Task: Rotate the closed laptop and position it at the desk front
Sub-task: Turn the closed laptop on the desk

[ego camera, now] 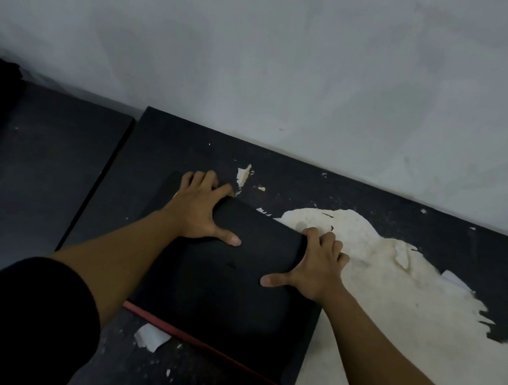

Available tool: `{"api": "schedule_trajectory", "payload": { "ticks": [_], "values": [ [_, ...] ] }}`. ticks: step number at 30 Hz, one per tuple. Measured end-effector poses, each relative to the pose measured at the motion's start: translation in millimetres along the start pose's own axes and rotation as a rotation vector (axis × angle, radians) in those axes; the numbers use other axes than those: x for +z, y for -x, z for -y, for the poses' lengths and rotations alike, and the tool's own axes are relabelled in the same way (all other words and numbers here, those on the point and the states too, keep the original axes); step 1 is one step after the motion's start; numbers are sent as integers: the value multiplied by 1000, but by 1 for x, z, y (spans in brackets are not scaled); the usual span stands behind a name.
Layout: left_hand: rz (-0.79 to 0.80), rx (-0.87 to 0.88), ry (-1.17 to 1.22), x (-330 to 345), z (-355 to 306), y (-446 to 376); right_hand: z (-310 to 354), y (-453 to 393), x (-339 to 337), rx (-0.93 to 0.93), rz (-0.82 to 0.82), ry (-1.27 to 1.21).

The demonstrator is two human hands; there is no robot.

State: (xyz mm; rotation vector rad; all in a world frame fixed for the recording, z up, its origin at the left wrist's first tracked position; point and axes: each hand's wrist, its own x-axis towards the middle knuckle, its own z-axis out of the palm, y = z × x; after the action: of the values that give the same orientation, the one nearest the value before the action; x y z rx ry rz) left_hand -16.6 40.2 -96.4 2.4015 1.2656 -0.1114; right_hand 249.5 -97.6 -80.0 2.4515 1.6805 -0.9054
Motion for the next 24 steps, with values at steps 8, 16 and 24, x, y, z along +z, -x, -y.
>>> {"api": "schedule_trajectory", "payload": {
  "ticks": [8,16,24],
  "values": [
    [-296,-645,173,12,-14,55,22,-9,-13,-113,136,103],
    [-168,-965,294,10,-4,92,60,-18,-5,-136,146,137],
    [-73,-944,442,2,12,83,48,-6,4,-99,85,27]
  ]
}}
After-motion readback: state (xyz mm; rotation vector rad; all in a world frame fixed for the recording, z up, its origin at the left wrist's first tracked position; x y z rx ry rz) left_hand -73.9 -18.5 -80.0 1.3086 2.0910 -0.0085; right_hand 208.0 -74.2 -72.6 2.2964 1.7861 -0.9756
